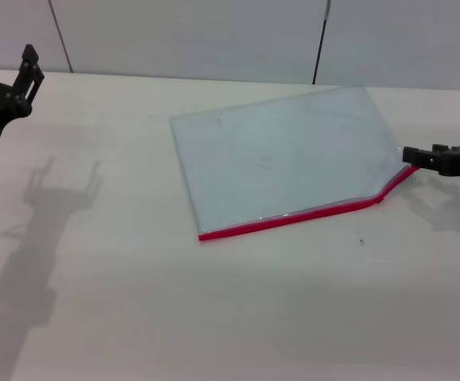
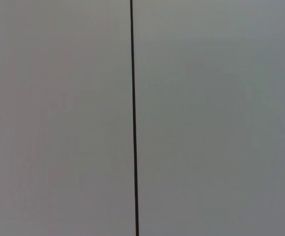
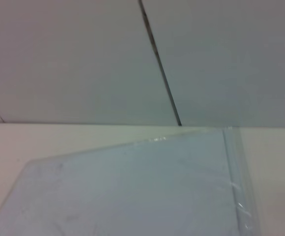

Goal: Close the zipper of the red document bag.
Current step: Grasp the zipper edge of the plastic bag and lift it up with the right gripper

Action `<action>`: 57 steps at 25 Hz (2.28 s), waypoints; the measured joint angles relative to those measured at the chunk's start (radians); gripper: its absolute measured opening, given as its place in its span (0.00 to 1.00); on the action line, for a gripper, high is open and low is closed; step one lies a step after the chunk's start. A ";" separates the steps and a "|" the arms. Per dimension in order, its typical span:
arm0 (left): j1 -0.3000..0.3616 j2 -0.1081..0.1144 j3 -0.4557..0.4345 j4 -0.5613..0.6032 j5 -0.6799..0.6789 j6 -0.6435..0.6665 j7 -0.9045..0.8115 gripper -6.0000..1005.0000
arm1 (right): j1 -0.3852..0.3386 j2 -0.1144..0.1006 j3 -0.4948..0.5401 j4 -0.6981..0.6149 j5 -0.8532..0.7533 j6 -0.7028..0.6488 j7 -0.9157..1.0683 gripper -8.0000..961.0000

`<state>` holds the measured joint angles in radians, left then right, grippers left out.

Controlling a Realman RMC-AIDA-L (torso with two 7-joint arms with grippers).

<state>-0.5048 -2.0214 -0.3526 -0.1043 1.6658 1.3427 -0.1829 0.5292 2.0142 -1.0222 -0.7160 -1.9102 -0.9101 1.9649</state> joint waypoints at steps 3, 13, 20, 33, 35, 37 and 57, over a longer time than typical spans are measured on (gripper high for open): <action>0.001 0.000 0.000 0.000 0.000 -0.001 0.000 0.77 | 0.002 0.001 0.056 0.011 -0.041 -0.032 0.000 0.69; -0.002 0.001 -0.001 0.000 0.000 -0.001 0.000 0.77 | 0.035 0.001 0.087 0.064 -0.107 -0.078 0.001 0.69; -0.003 0.000 -0.002 0.000 0.000 0.000 0.001 0.77 | 0.064 0.001 0.085 0.114 -0.124 -0.082 -0.006 0.71; -0.006 -0.001 -0.003 0.000 0.000 0.000 -0.001 0.77 | 0.141 0.003 0.084 0.205 -0.149 0.005 -0.005 0.72; -0.006 -0.001 -0.002 0.000 0.000 0.000 -0.001 0.77 | 0.155 0.003 0.084 0.227 -0.161 0.035 -0.003 0.72; -0.006 -0.002 -0.001 0.000 0.000 0.000 -0.002 0.77 | 0.164 0.003 0.084 0.242 -0.163 0.060 -0.003 0.72; -0.018 -0.003 -0.001 0.000 0.000 -0.003 -0.007 0.77 | 0.235 0.010 0.083 0.334 -0.154 0.218 0.001 0.72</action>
<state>-0.5232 -2.0248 -0.3533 -0.1042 1.6658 1.3394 -0.1902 0.7642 2.0238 -0.9388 -0.3818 -2.0638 -0.6925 1.9655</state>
